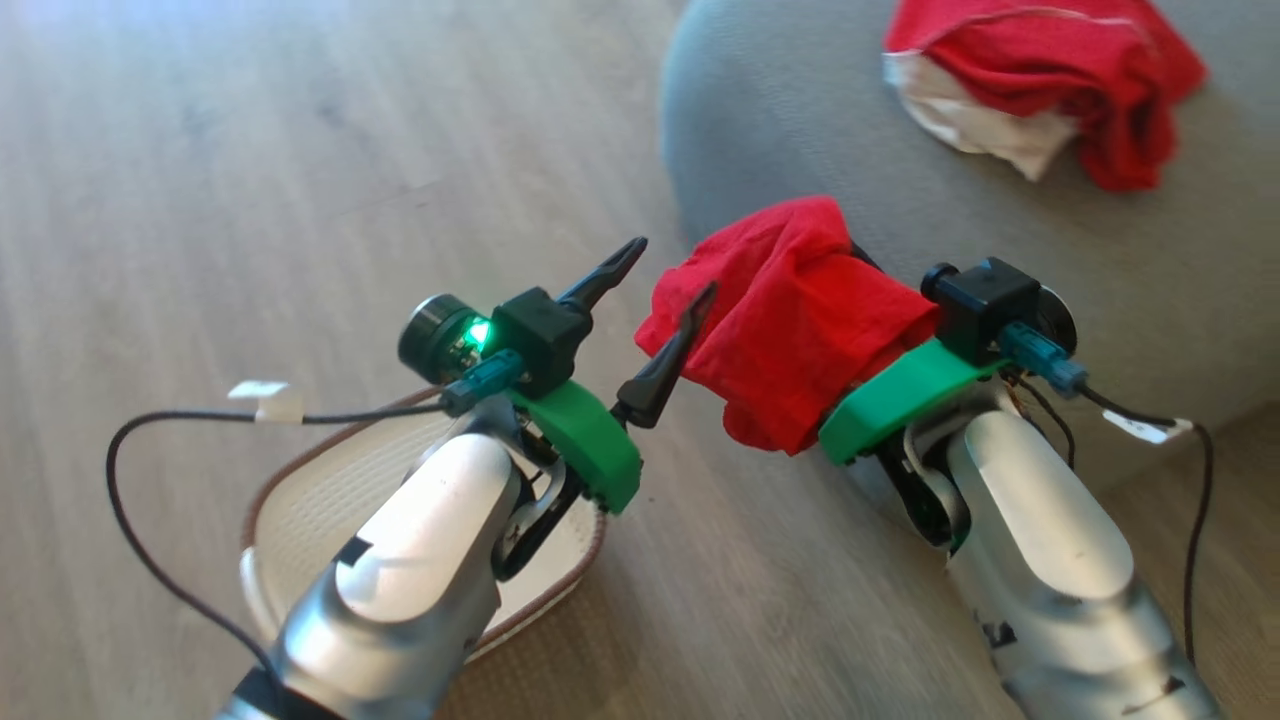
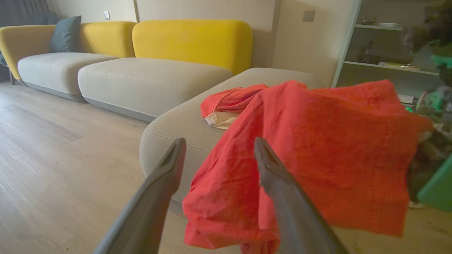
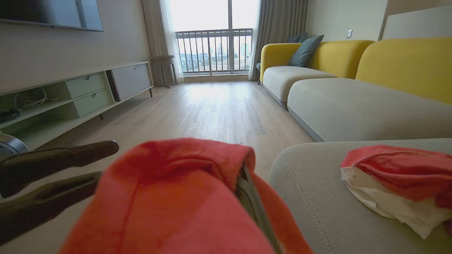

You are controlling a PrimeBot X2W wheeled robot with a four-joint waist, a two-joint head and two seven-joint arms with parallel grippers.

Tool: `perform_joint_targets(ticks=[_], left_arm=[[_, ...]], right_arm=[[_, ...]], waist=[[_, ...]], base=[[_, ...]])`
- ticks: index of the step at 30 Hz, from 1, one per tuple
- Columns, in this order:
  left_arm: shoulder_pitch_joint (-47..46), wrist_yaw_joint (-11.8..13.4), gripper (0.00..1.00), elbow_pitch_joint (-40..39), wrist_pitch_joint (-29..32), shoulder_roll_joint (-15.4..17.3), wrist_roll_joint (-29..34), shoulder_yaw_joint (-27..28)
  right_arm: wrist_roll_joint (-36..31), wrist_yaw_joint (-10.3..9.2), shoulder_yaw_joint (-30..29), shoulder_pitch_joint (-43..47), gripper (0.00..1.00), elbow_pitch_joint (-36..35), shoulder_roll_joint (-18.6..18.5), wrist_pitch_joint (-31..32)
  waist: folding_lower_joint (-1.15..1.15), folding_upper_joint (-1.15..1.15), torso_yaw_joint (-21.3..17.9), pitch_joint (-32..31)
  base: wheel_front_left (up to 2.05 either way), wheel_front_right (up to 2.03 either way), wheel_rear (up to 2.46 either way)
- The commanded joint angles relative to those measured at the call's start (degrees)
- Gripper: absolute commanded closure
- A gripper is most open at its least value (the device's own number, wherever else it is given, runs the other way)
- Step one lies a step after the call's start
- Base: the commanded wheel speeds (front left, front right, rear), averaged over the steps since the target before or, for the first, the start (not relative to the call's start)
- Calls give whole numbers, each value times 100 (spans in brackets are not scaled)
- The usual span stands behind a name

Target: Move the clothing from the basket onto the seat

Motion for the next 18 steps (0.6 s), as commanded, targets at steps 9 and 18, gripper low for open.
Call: perform_joint_targets(ticks=[9,18], left_arm=[[50,-94,0,-171,-29,89,167,372],[-2,-178,0,-161,-29,47,306,400]], right_arm=[[-84,-1,-392,466,100,-734,21,-38],[-303,-1,-768,821,100,-1143,-171,-38]], waist=[[0,0,-743,58],[0,0,-800,344]], base=[[0,0,0],[0,0,0]])
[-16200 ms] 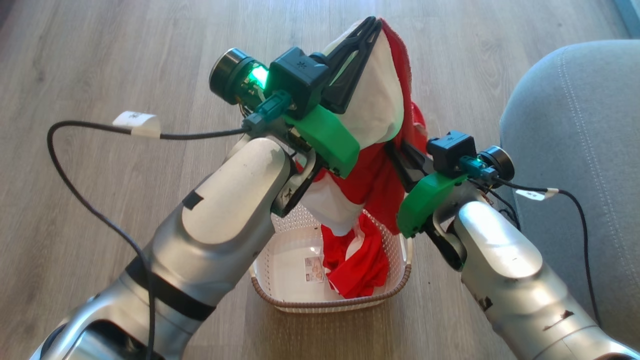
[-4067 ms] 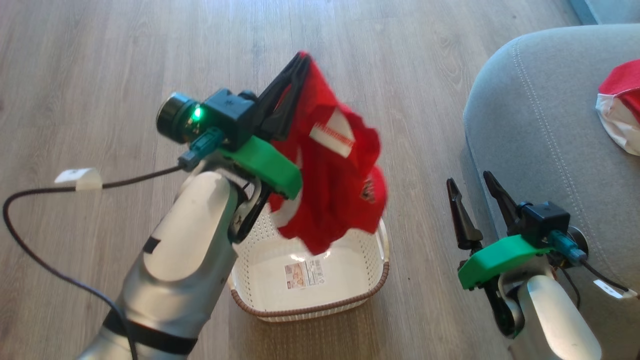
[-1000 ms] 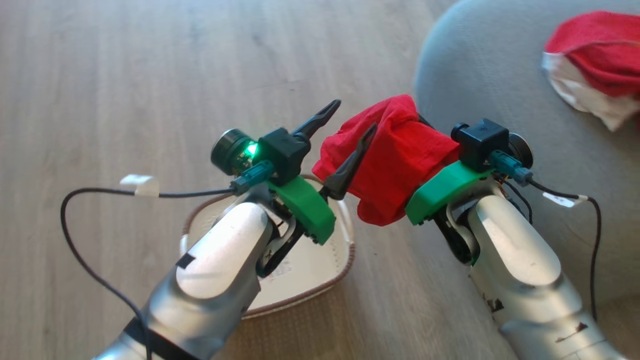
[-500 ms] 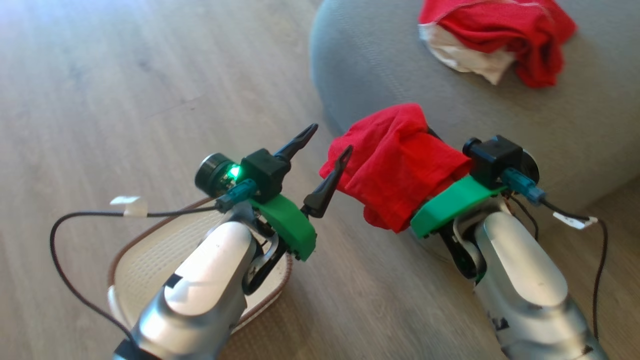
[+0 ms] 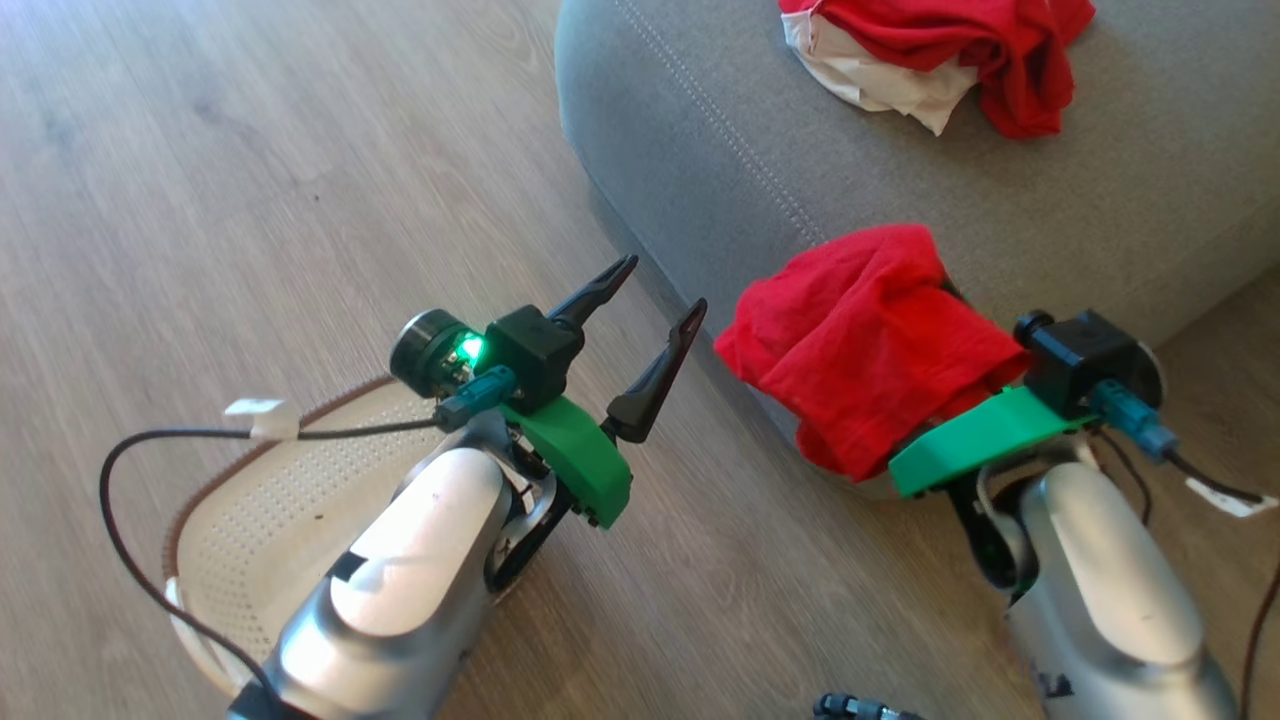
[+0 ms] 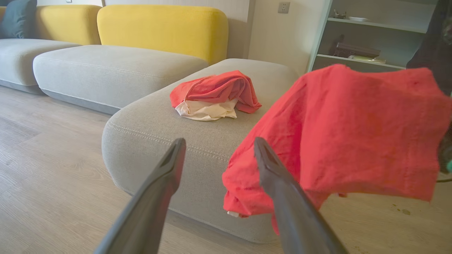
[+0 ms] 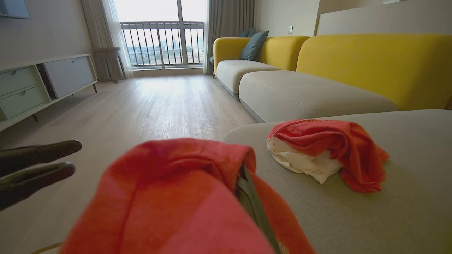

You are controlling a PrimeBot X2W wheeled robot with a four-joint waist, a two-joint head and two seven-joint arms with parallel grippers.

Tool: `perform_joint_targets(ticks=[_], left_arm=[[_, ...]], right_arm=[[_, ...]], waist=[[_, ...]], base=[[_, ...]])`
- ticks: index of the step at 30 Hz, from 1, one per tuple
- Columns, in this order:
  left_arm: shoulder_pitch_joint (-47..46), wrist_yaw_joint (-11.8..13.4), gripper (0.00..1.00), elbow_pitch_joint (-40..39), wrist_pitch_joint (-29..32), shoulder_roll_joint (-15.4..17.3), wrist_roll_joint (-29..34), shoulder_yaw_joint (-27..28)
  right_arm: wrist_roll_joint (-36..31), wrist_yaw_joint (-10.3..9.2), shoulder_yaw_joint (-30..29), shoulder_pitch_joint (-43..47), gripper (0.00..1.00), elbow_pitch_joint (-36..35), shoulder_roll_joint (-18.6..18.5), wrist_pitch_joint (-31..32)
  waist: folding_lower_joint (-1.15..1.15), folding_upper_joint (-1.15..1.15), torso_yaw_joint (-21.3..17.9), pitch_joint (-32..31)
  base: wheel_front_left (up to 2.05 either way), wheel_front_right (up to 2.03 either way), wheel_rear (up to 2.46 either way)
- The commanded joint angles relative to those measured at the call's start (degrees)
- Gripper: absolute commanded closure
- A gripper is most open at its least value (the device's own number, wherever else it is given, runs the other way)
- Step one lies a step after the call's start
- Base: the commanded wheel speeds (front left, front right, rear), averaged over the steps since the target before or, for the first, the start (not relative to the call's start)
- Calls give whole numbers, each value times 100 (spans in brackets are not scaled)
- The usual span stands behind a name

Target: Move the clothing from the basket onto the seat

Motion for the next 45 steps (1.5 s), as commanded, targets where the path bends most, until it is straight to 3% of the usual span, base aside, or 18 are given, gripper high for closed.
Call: perform_joint_targets(ticks=[1,8,18,24,29,36,42,45], left_arm=[[-230,-25,0,-161,-30,44,72,183],[-202,-41,0,-128,-30,266,189,132],[-369,-46,0,-283,55,572,312,3],[-570,-48,0,-535,262,725,345,-114],[-705,-50,0,-778,432,868,359,-231],[-756,-45,0,-982,493,1054,354,-264],[-777,-41,0,-1105,510,1126,385,-353],[-799,-37,0,-1144,519,1158,391,-371]], right_arm=[[-50,-1,37,-151,100,-262,-97,-38],[-283,-1,-18,-1030,100,-199,-698,-38],[-375,-1,-443,-2665,100,457,-1434,-38],[-589,-1,-1080,-3778,100,1187,-1875,-38],[-879,-1,-1884,-4645,100,2057,-2292,64],[-1410,-1,-2970,-5379,100,2645,-2694,305],[-2027,-1,-4258,-5618,100,3116,-2821,413],[-2539,-1,-5024,-5553,100,3268,-2675,432]], waist=[[0,0,-10,106],[0,0,-42,538],[0,0,106,1213],[0,0,351,1719],[0,0,700,2184],[0,0,1163,2642],[0,0,1448,3000],[0,0,1532,3155]], base=[[0,0,0],[0,0,0],[0,0,0],[0,0,0],[0,0,0],[0,0,0],[0,0,0],[0,0,0]])
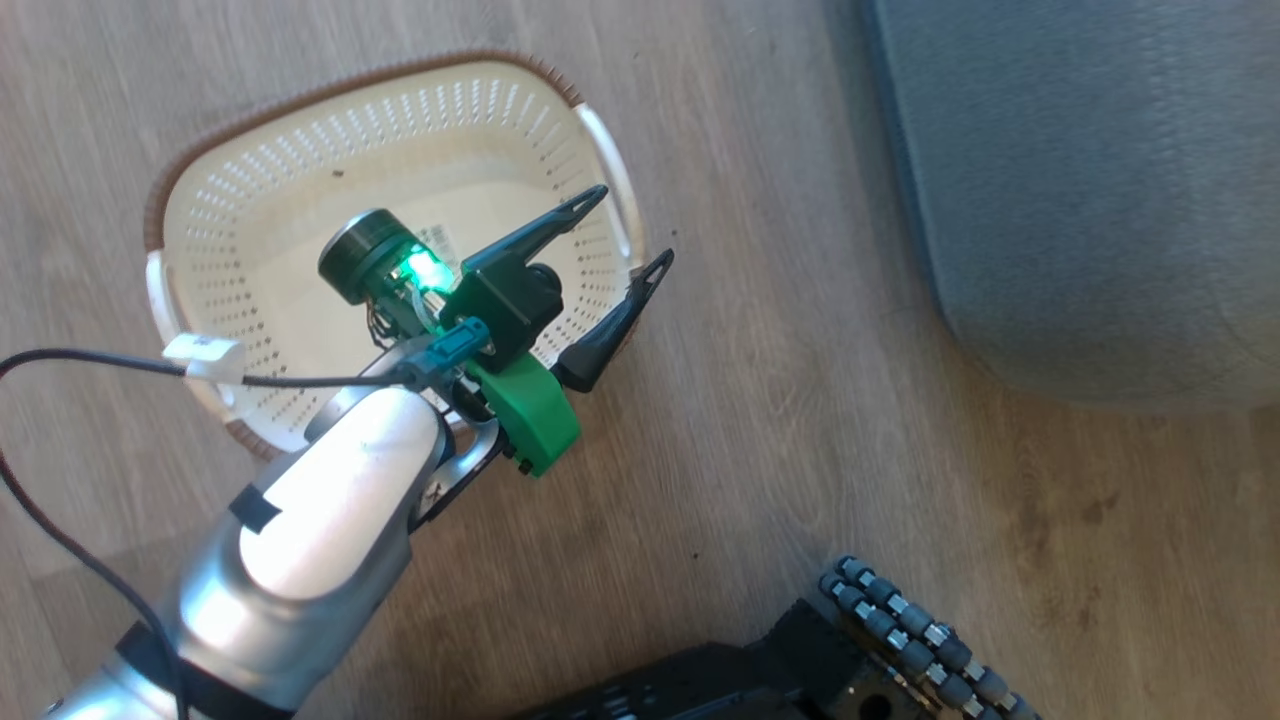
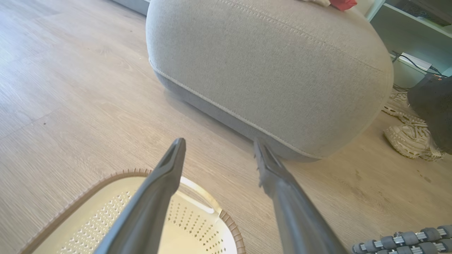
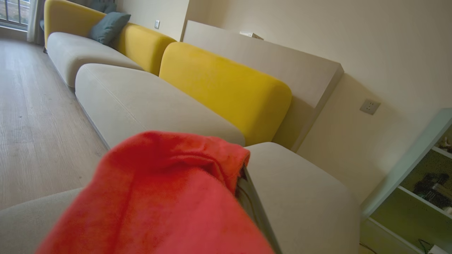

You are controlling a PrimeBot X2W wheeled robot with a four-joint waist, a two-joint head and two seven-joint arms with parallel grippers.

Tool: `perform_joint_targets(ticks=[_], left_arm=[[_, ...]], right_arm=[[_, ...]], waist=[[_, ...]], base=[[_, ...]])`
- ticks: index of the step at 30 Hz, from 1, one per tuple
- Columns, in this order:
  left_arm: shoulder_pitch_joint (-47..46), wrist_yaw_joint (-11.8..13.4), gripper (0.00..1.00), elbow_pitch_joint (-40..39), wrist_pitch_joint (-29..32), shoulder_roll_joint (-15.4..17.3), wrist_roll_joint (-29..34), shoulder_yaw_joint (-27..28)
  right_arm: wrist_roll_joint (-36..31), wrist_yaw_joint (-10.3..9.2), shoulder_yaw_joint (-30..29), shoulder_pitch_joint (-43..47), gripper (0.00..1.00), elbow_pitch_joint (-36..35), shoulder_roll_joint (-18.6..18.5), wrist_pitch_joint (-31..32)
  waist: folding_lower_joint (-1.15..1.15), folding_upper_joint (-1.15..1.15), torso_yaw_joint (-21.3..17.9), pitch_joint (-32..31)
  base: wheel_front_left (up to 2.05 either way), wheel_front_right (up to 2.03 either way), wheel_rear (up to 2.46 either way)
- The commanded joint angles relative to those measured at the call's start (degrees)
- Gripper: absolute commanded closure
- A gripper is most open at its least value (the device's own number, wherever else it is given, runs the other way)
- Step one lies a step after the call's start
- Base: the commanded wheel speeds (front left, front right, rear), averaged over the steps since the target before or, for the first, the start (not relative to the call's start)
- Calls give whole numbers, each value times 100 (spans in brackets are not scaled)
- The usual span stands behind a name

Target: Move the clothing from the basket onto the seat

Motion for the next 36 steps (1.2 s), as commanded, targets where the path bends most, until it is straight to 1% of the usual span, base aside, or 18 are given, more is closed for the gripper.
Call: perform_joint_targets(ticks=[1,5,7,8,10,11,12,16,17,19,21,26,33,36], left_arm=[[-134,13,0,-221,10,123,41,132],[-123,29,0,-232,11,172,32,124],[-119,39,0,-225,12,188,24,120],[-121,43,0,-218,11,191,19,118],[-125,53,0,-197,6,194,1,122],[-126,59,0,-183,-1,196,-10,127],[-126,62,0,-168,-8,194,-24,130],[-143,67,0,-92,-69,154,-78,132],[-143,67,0,-92,-69,154,-78,132],[-141,76,0,-34,-115,118,-110,137],[-129,84,0,37,-162,84,-143,140],[-41,101,0,274,-318,-16,-241,160],[121,160,0,674,-499,-217,-386,298],[222,196,0,800,-530,-284,-440,425]], right_arm=[[-226,-2,-361,20,100,-78,3,18],[-601,-2,-955,208,100,158,379,-49],[-728,-2,-1135,331,100,328,475,-95],[-742,-2,-1233,387,92,449,492,-110],[-770,-2,-1303,493,52,697,487,-179],[-793,-2,-1290,554,12,822,473,-224],[-799,-2,-1267,599,0,943,451,-267],[-808,-2,-969,815,0,1374,296,-397],[-808,-2,-969,815,0,1374,296,-397],[-734,-2,-766,943,0,1531,223,-428],[-580,-2,-509,1079,0,1495,198,-436],[227,-2,333,1748,0,1010,313,-439],[1570,-2,1552,3256,0,-4,383,-440],[2051,-2,1842,3821,0,-572,425,-440]], waist=[[-1,0,156,218],[-1,0,172,318],[-1,0,165,333],[-1,0,163,333],[-1,0,146,313],[-1,0,131,291],[-1,0,122,268],[-1,0,93,136],[-1,0,93,136],[-1,0,81,43],[-1,0,67,-55],[-1,0,76,-388],[-1,0,272,-994],[-1,0,390,-1249]], base=[[0,0,0],[0,0,0],[0,0,0],[0,0,0],[0,0,0],[0,0,0],[0,0,0],[0,0,0],[0,0,0],[0,0,0],[0,0,0],[0,0,0],[0,0,0],[0,0,0]])
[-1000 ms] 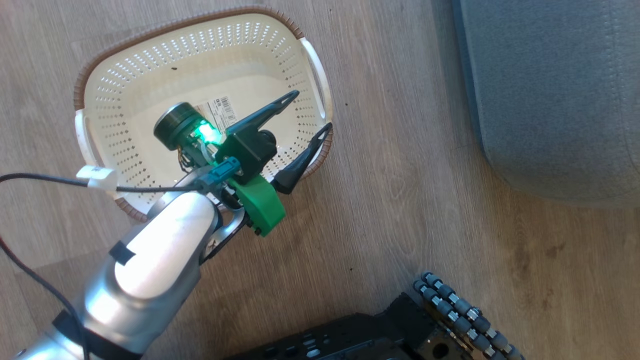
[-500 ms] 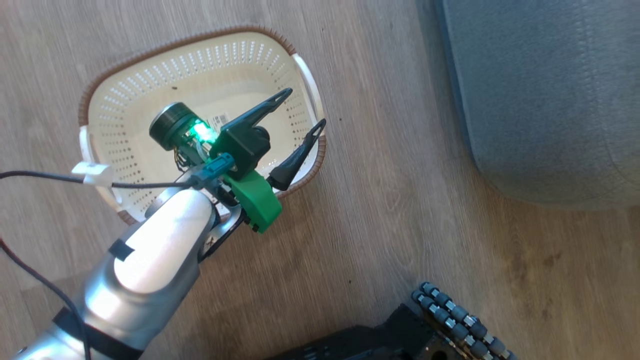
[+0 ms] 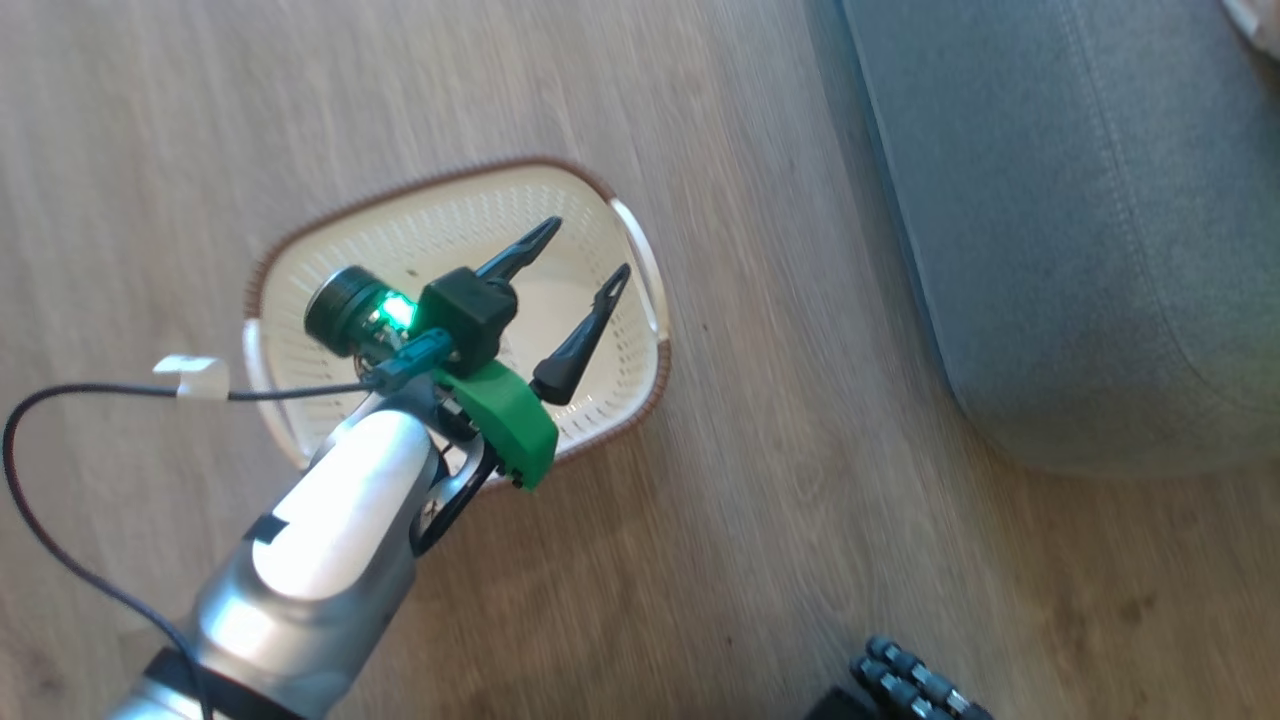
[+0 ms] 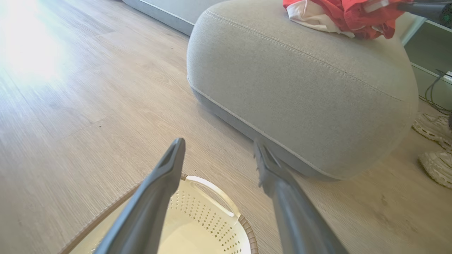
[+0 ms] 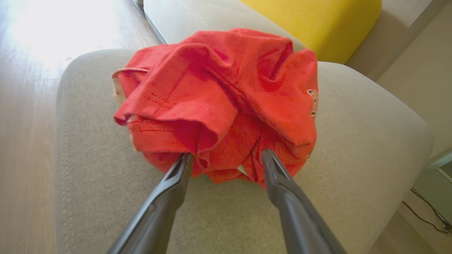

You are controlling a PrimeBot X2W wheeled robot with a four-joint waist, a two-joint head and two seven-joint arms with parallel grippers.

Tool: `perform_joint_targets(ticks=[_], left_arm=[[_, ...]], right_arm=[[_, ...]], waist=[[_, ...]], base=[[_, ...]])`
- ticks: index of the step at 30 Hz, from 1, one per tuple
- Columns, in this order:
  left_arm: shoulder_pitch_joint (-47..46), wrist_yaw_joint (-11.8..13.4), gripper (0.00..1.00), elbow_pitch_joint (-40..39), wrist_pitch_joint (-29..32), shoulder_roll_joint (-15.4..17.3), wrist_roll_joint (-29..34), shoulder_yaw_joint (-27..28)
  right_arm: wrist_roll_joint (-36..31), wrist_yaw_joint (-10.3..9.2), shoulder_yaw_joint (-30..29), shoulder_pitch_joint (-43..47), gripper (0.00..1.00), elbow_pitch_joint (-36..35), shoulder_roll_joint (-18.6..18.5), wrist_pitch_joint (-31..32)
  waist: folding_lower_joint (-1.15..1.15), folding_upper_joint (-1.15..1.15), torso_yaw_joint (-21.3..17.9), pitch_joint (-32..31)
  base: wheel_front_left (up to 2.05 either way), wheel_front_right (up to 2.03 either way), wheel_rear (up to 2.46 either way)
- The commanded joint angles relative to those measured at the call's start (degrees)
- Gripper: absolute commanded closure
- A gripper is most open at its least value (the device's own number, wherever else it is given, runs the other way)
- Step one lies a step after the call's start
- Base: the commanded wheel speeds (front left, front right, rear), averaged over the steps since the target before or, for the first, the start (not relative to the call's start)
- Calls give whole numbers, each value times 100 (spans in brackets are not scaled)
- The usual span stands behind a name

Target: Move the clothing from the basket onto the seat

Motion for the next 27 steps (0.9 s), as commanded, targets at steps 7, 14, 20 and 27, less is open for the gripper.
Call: perform_joint_targets(ticks=[7,14,20,27], left_arm=[[485,126,0,-172,-78,-78,-41,752],[1116,212,0,-206,-79,-183,99,1497],[1539,220,0,-252,-79,-321,314,2110],[1945,361,0,-410,-79,-431,694,2705]], right_arm=[[376,-2,352,1000,0,-1351,213,-53],[98,-2,630,1669,0,-2368,851,-53],[-35,-2,916,2094,0,-2935,1184,-53],[127,-2,1243,2346,0,-3224,1357,-53]], waist=[[1,0,459,-838],[1,0,892,-1450],[1,0,1251,-1834],[1,0,1490,-2146]], base=[[0,0,0],[0,0,0],[0,0,0],[0,0,0]])
